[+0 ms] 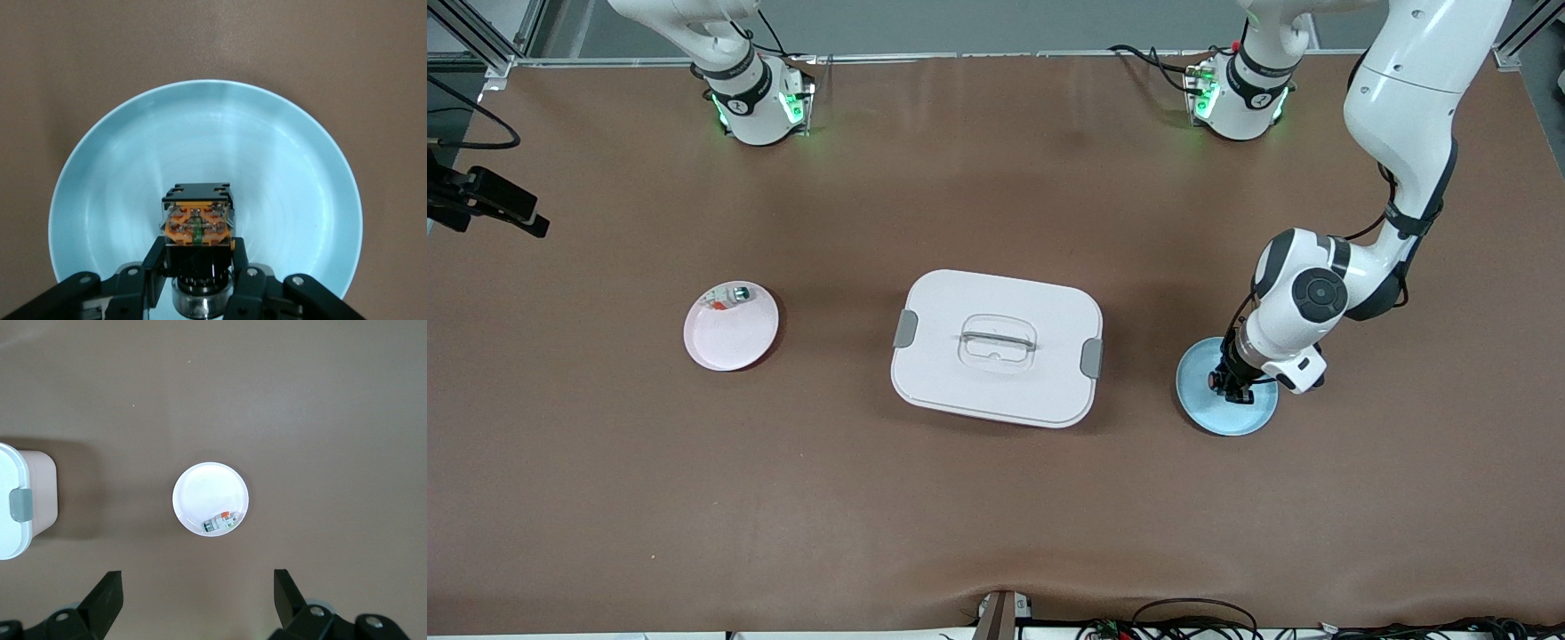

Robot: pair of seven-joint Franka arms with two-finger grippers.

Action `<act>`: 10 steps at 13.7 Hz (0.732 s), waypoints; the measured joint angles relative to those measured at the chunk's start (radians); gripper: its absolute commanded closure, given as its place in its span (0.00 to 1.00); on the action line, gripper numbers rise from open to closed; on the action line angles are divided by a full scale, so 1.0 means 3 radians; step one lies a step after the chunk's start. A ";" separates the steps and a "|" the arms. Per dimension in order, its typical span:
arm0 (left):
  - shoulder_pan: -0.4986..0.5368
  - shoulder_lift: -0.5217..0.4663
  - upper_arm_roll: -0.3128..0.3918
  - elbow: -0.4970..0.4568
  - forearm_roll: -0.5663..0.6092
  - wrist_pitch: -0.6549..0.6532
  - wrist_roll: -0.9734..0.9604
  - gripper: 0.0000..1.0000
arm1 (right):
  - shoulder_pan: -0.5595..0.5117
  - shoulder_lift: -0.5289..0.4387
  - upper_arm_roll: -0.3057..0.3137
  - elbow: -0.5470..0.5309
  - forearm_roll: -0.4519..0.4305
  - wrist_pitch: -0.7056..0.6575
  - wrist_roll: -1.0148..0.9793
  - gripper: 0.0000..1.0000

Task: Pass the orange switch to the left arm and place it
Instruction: 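Lower the switch with the left gripper onto the light-blue plate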

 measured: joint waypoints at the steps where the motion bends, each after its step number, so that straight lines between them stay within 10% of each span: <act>1: 0.0000 0.0011 0.0000 0.0000 0.0000 0.0007 0.0000 0.93 | -0.0001 -0.0007 0.0006 0.0000 0.0000 0.0000 0.0000 0.00; 3: 0.0000 0.0026 0.0001 0.0001 0.0000 0.0016 0.0000 0.84 | -0.0001 -0.0015 0.0025 0.0000 0.0000 0.0000 0.0000 0.00; 6: 0.0000 0.0027 0.0002 0.0010 0.0009 0.0019 0.0002 0.00 | -0.0004 -0.0016 0.0034 0.0000 -0.0009 0.0000 -0.0053 0.00; 10: 0.0000 0.0026 0.0002 0.0046 0.0033 0.0022 0.0004 0.00 | -0.0019 -0.0020 0.0035 0.0001 -0.0030 0.0004 -0.0297 0.00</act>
